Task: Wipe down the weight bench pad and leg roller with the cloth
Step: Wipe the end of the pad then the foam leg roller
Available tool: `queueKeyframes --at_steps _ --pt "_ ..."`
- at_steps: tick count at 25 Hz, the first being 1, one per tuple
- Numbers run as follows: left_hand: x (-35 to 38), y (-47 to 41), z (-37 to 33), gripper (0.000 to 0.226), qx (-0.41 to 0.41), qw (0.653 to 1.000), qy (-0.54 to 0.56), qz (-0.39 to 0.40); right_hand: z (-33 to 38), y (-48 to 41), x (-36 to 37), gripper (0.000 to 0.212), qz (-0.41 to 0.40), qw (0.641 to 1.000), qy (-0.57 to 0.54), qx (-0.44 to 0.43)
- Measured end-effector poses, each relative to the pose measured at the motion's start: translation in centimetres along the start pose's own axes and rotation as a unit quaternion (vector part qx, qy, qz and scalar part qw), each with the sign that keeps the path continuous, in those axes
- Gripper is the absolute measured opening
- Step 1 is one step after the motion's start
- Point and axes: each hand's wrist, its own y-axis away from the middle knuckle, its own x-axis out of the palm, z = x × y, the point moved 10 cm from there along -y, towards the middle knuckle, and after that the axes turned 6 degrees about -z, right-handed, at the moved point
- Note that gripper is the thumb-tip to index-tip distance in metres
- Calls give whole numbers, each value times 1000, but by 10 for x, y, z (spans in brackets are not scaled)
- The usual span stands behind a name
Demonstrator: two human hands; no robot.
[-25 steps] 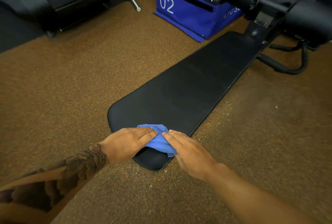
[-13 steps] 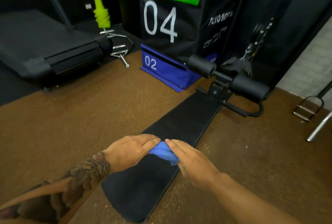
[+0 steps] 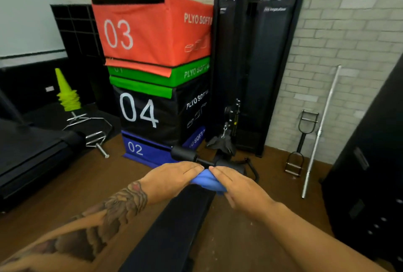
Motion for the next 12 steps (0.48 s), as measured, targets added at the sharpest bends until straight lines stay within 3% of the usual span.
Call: queueKeyframes --at_steps 4,7,9,12 --pt "6 -82 2 44 14 1000 13 -6 -64 -11 -41 67 26 999 -19 40" --pt "41 -134 17 50 -29 998 44 33 -125 -21 -47 69 55 996 -24 69" --pt "77 -153 37 65 -51 995 47 68 -156 -27 -47 69 72 995 -8 70" --pt "126 -174 60 111 -76 987 30 137 -199 -37 -45 67 81 993 -14 87"
